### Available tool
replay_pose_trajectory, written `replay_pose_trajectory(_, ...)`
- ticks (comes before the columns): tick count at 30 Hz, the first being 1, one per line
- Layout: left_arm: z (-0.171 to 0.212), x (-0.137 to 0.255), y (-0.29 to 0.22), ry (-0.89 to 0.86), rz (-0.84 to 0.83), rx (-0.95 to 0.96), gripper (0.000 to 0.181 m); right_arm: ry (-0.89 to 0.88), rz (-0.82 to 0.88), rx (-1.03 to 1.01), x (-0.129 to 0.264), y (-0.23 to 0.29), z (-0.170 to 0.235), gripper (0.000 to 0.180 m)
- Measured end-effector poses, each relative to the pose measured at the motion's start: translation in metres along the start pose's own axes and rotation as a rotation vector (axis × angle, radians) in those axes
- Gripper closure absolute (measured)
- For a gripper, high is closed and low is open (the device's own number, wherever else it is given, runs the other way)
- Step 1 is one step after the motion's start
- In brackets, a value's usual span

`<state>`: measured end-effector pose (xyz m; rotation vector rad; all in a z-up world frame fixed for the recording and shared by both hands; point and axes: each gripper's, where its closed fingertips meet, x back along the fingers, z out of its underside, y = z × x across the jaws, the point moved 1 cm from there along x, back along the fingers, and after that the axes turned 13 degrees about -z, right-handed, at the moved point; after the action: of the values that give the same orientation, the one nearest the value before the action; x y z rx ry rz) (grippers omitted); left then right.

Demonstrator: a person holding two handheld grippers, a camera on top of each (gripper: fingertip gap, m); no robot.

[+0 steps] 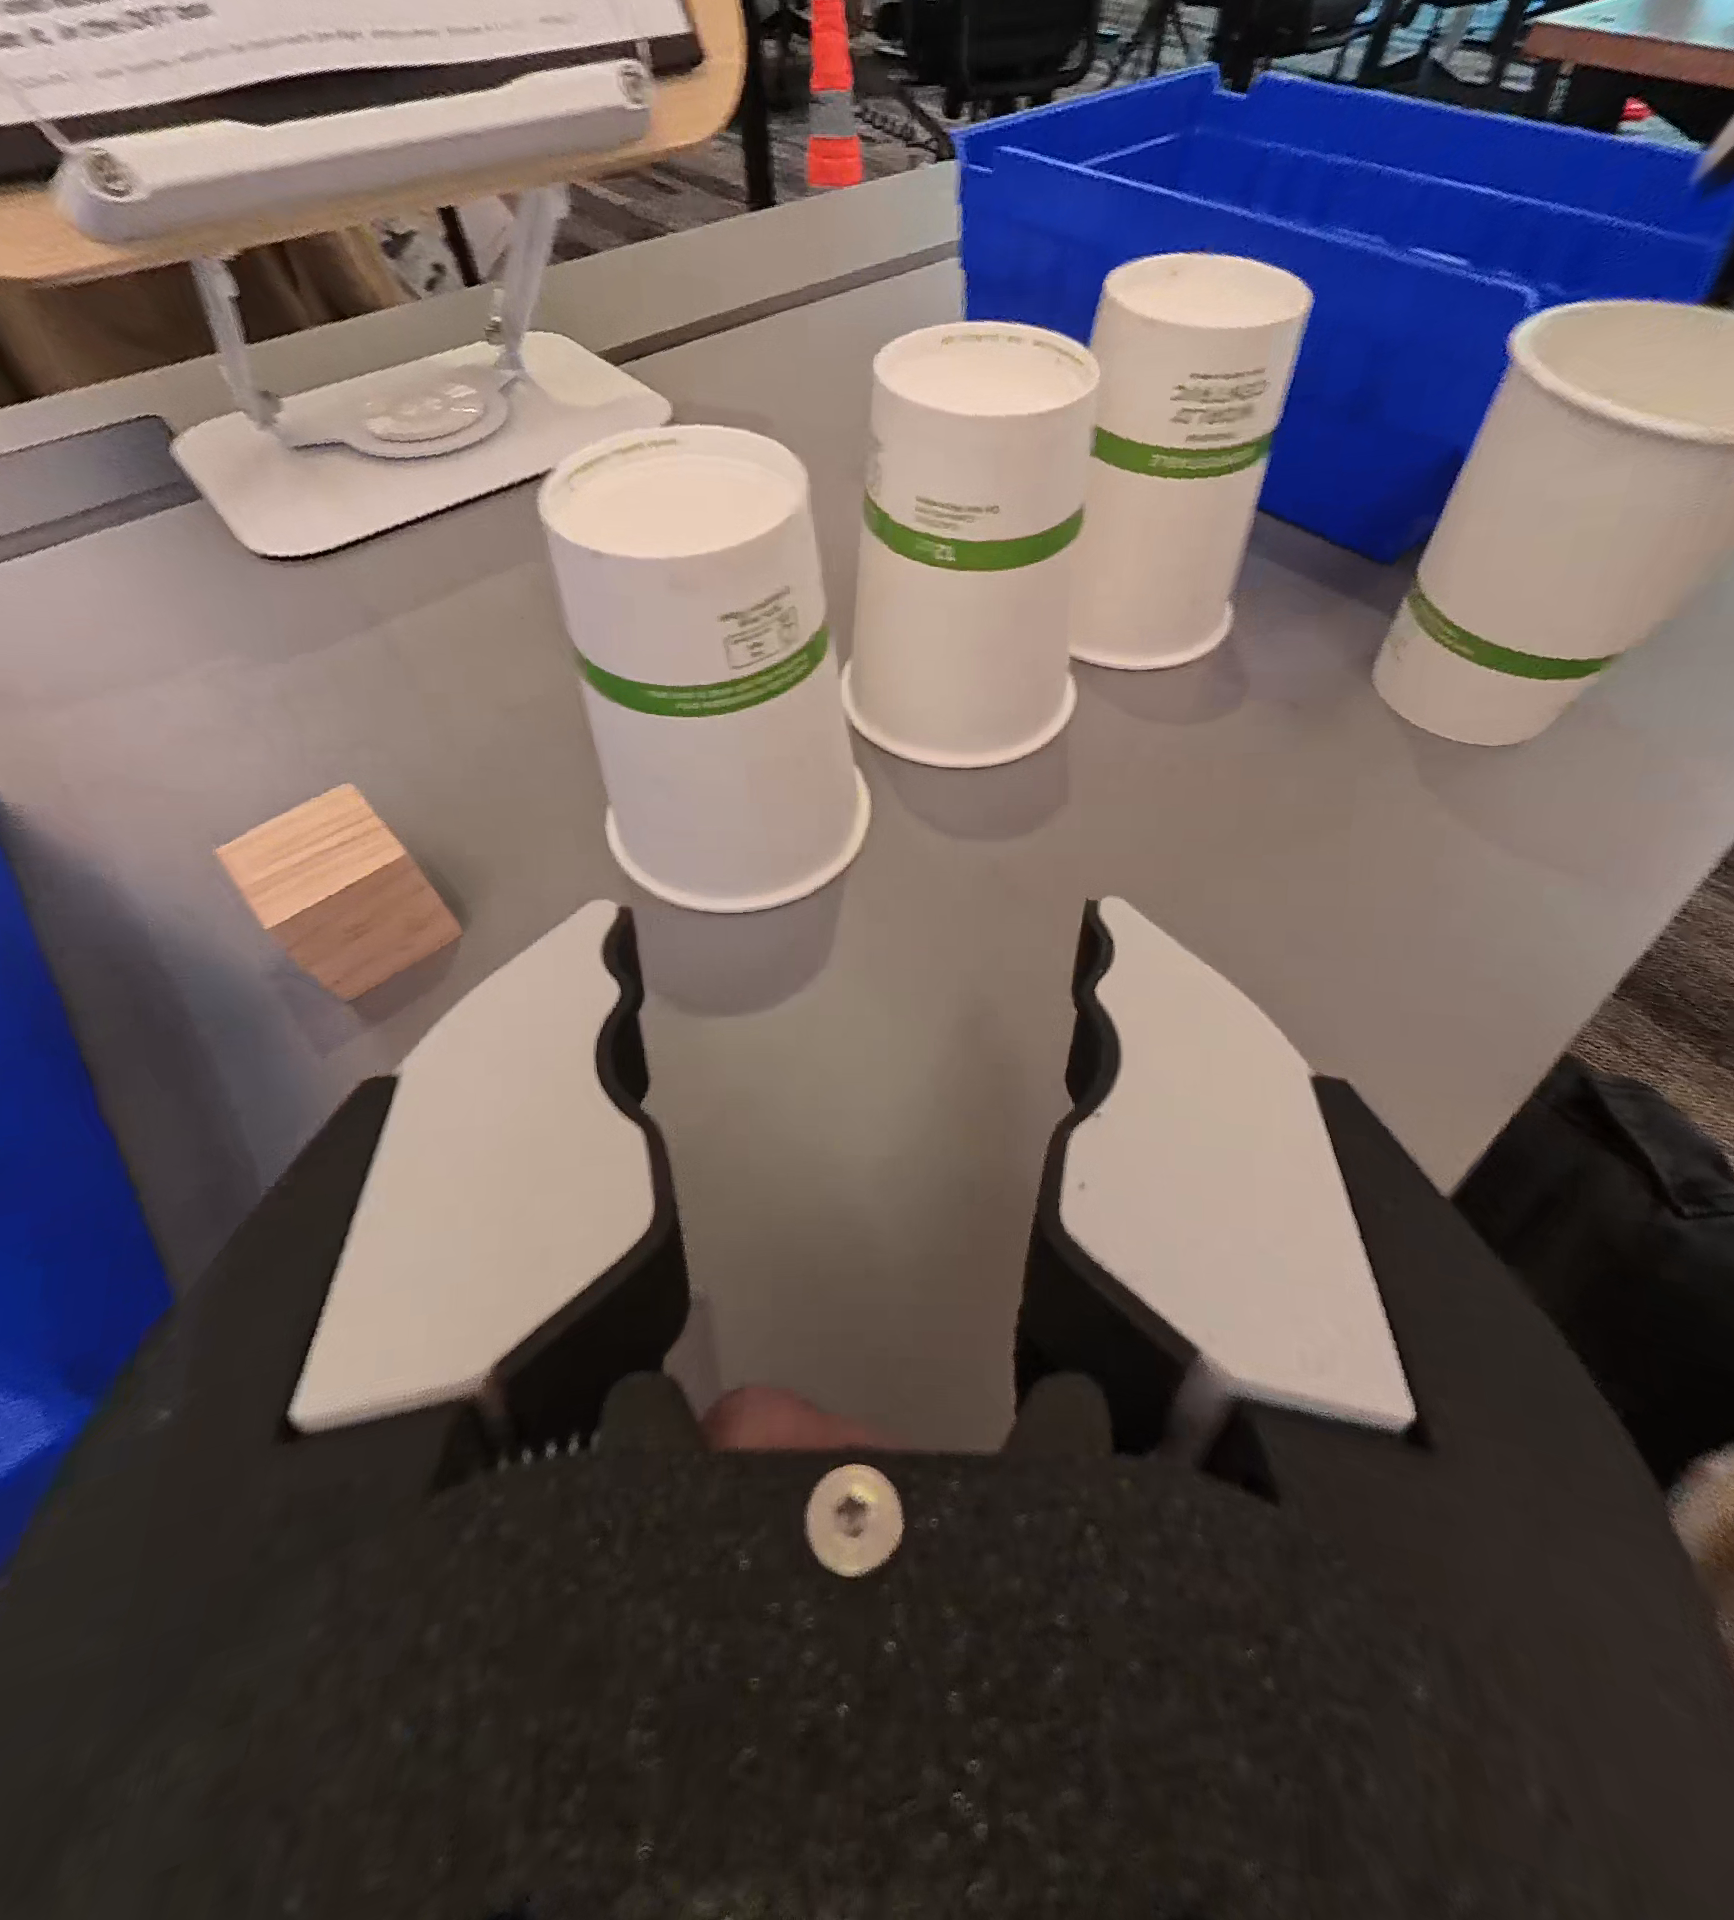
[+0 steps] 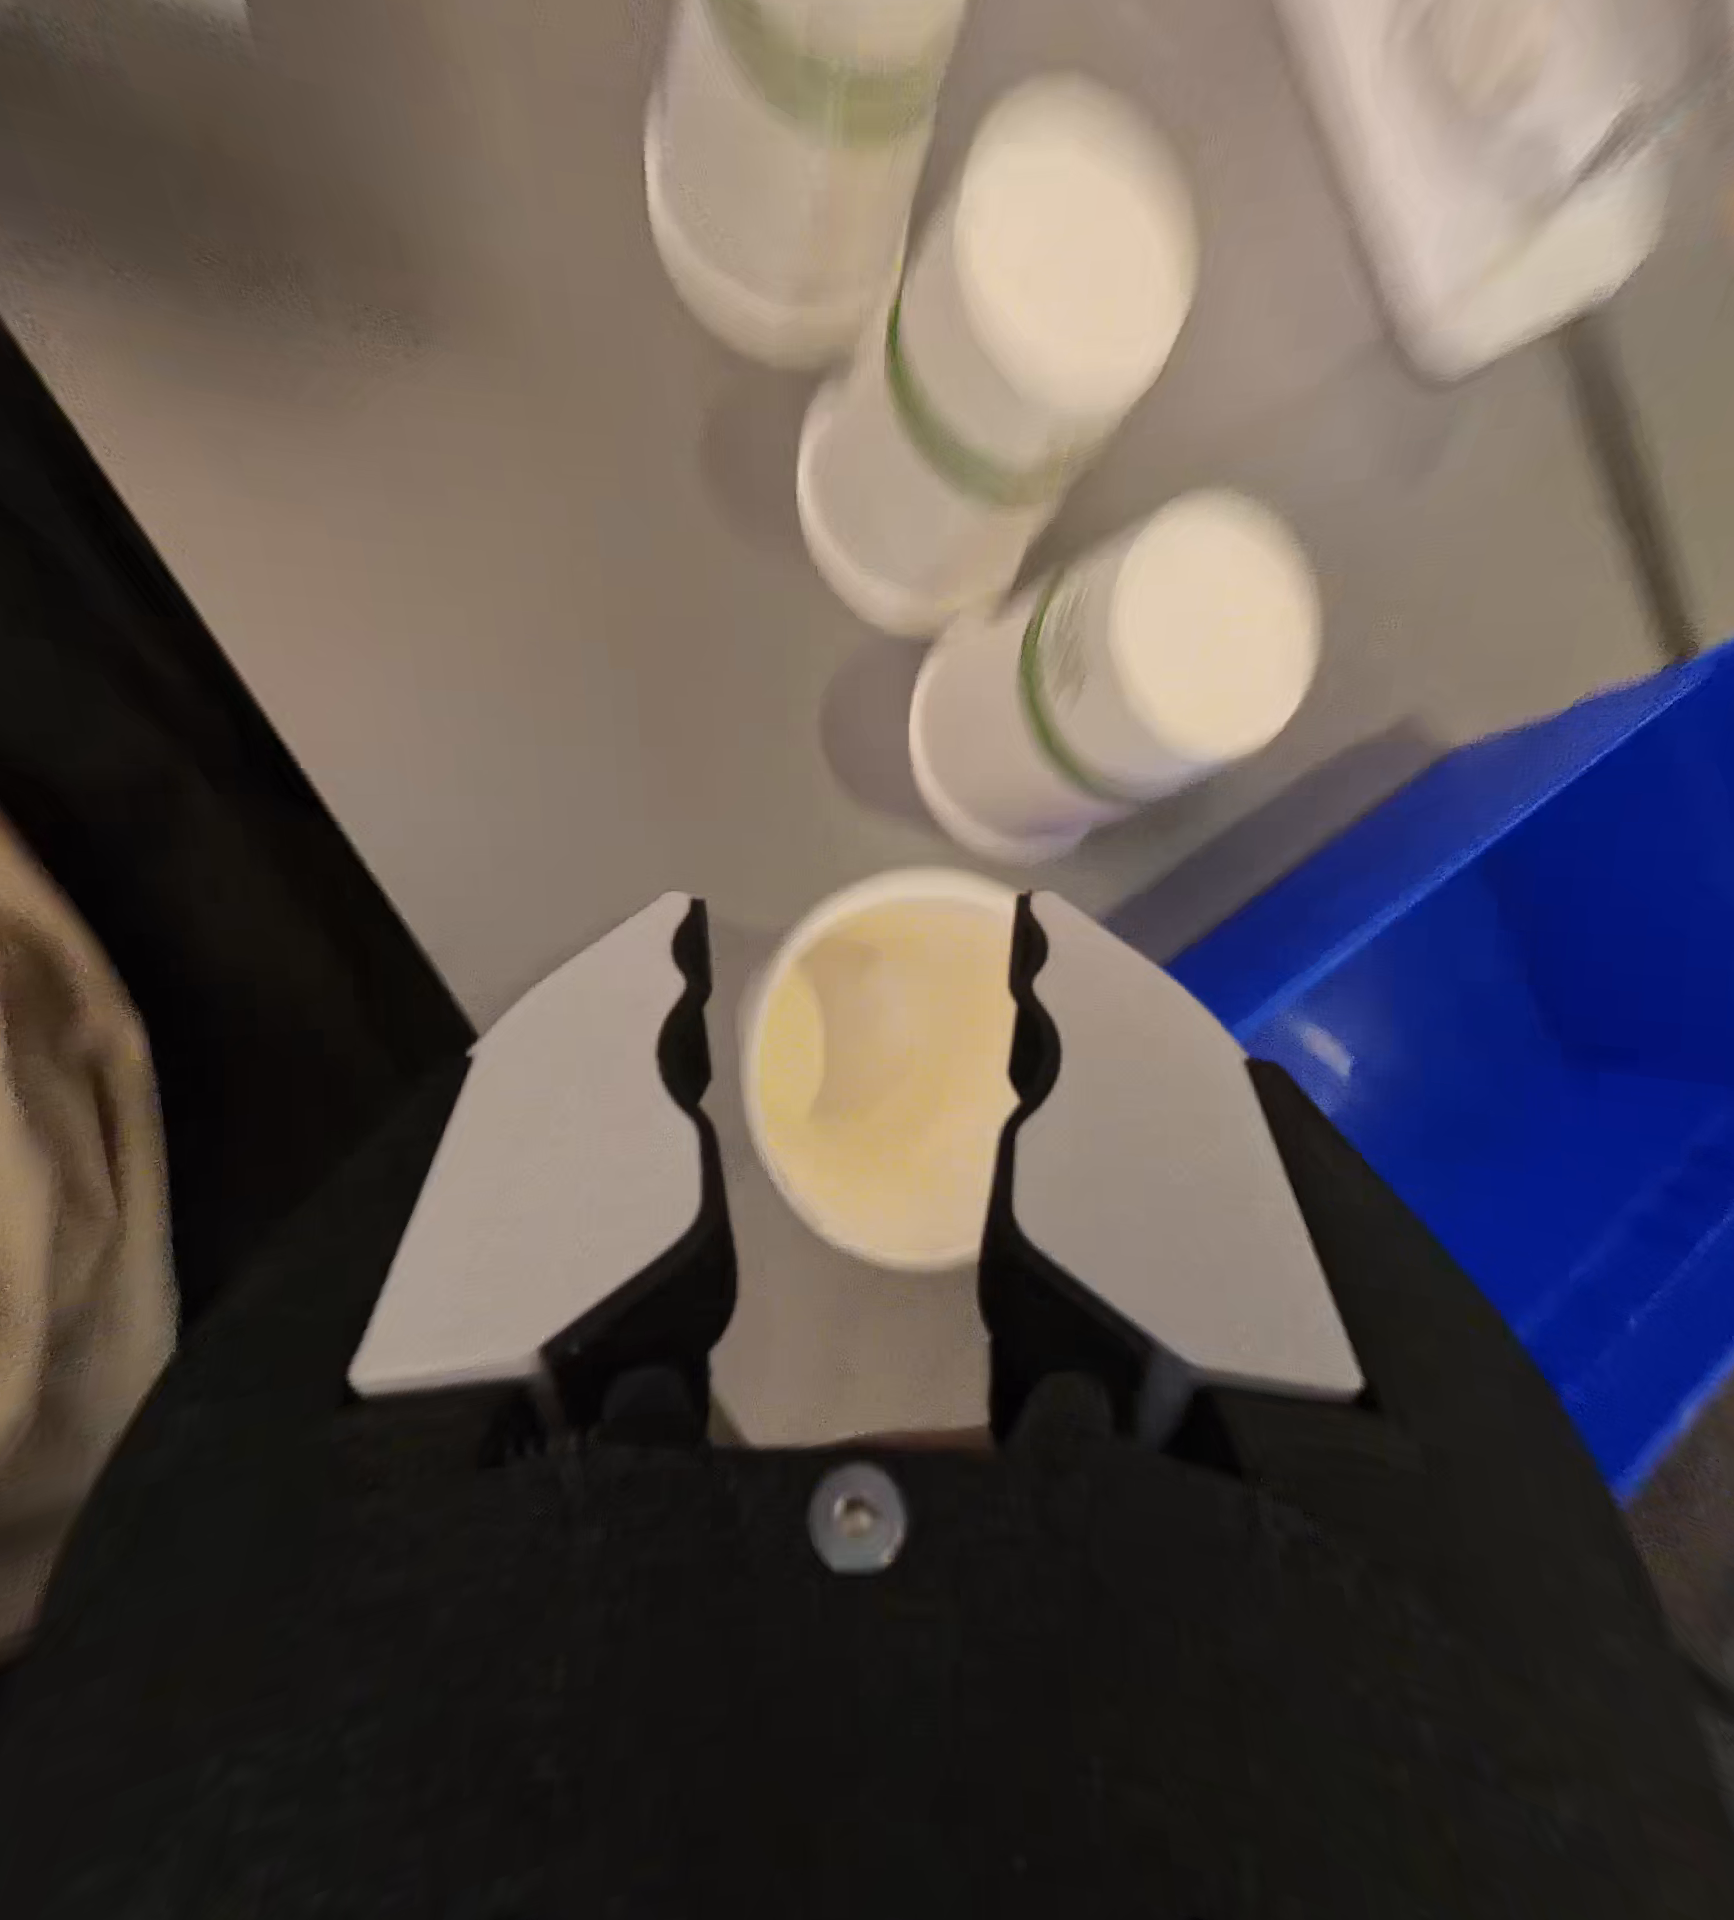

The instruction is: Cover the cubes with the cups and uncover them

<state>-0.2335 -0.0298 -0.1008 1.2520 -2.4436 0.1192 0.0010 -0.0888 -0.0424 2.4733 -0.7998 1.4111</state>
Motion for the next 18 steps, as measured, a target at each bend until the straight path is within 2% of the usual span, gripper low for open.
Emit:
replay_pose_trajectory(1,0.001,-0.001,0.005,0.007,-0.032,0.008,0.102,-0.165,0.022,-0.004,0.01,0.005,-0.021,0.125)
replay_pose_trajectory(4,0.008,-0.006,0.013,0.052,-0.078,0.051,0.103,-0.672,-0.068,-0.088,0.013,0.039,-0.072,0.124)
replay_pose_trajectory(6,0.013,-0.01,0.016,0.075,-0.093,0.079,0.103,-0.891,-0.191,-0.181,-0.013,0.064,-0.082,0.124)
replay_pose_trajectory(7,0.015,-0.013,0.019,0.086,-0.111,0.09,0.103,-0.936,-0.204,-0.217,-0.032,0.072,-0.08,0.118)
replay_pose_trajectory(9,0.017,-0.017,0.019,0.1,-0.126,0.111,0.103,-0.915,-0.157,-0.23,-0.066,0.079,-0.069,0.116)
replay_pose_trajectory(11,0.014,-0.024,0.017,0.105,-0.145,0.111,0.103,-0.905,-0.097,-0.193,-0.078,0.082,-0.063,0.117)
replay_pose_trajectory(15,0.0,-0.051,0.022,0.109,-0.251,0.041,0.097,-0.848,-0.046,-0.141,-0.083,0.085,-0.055,0.119)
replay_pose_trajectory(18,-0.013,-0.078,0.015,0.119,-0.244,0.028,0.091,-0.84,-0.083,-0.162,-0.084,0.086,-0.053,0.121)
